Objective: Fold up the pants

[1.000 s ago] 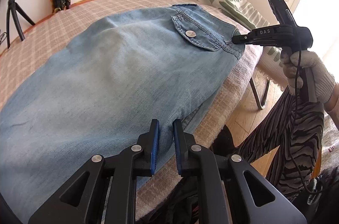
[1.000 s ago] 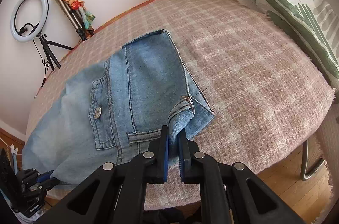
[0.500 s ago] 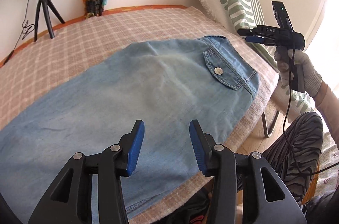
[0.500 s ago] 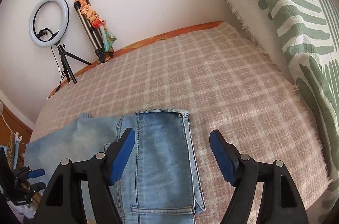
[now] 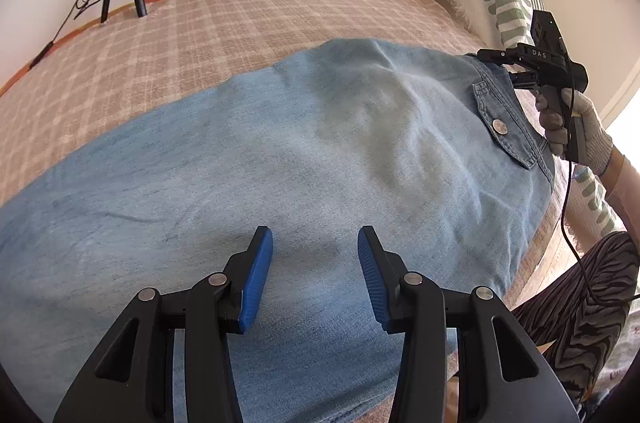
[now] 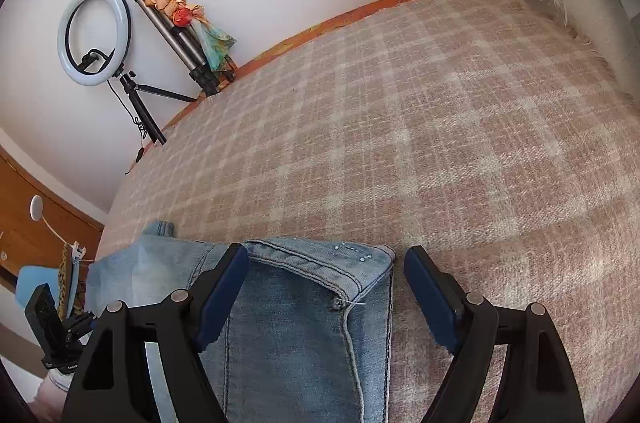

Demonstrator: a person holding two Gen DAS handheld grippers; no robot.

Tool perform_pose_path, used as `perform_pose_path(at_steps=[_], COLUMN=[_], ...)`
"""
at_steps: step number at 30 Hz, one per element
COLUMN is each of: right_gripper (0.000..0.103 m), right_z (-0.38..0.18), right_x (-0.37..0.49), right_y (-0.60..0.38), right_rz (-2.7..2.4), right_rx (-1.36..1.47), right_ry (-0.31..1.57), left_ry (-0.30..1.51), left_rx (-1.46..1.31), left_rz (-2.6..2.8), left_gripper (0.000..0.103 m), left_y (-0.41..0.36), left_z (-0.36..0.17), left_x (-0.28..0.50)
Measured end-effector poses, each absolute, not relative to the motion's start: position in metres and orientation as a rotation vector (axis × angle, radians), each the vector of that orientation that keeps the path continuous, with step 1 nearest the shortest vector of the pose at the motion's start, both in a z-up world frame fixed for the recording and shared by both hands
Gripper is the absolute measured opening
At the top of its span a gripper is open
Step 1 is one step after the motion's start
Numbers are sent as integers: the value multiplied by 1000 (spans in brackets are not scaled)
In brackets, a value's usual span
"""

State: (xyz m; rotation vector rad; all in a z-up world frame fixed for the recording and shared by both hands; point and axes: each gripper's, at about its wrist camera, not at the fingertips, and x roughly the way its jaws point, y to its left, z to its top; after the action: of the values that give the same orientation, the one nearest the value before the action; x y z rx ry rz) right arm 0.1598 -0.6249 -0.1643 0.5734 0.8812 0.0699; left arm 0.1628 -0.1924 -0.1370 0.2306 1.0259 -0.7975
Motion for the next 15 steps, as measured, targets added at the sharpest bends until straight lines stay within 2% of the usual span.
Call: perform_pose_path(at_steps=[2,3,6,9,12,15], right_gripper=[63,45,26,19,16,16], right_z=[-165,-166,-160,-138,-110,-106], right_x=[160,161,155,141,124,122], right_y=[-619,-617,-605,-594,-588,-584], right_rz=[89,120,97,28,-80,-177], right_rx=[558,581,559,490,434,345], right_ry=[885,888,882,835,769,791], left_ry=[1023,1018,1006,1007,1008,1005], left_rx=[234,239,258,254,249,249], left_rz=[-794,-793,-790,-789,-787,-784], left_gripper=[43,43,43,43,43,43], left_y=[-193,-193,-195,-194,-193,-191], left_z=[-138,-138,-138,-138,-138,-137], left_x=[161,160,159,159,159,159])
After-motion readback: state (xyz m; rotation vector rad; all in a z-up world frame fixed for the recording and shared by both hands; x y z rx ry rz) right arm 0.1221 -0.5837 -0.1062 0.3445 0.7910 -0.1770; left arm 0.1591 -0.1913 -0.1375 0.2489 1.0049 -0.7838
